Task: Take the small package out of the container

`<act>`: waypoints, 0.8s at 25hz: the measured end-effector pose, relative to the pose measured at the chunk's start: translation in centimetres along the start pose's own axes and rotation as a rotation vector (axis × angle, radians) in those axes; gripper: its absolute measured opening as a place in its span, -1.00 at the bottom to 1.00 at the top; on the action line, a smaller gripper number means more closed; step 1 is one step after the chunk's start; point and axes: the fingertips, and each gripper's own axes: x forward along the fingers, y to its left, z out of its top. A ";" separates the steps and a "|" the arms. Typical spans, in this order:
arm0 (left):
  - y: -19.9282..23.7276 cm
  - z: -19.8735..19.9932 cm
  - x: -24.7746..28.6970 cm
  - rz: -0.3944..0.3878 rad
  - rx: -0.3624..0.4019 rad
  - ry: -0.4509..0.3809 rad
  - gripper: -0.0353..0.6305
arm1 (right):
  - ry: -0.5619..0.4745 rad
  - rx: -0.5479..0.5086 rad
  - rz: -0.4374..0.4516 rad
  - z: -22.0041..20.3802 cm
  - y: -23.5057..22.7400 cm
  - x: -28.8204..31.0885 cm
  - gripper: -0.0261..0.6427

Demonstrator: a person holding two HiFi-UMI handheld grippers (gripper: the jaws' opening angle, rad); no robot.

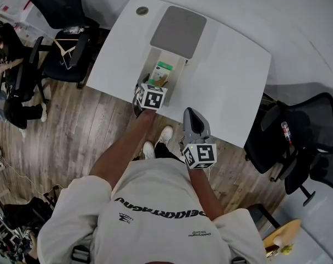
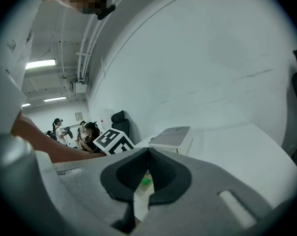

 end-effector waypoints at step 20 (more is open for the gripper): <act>0.0 -0.5 3.0 -0.014 0.033 0.147 0.17 | 0.017 0.013 -0.002 -0.6 -0.8 0.6 -0.93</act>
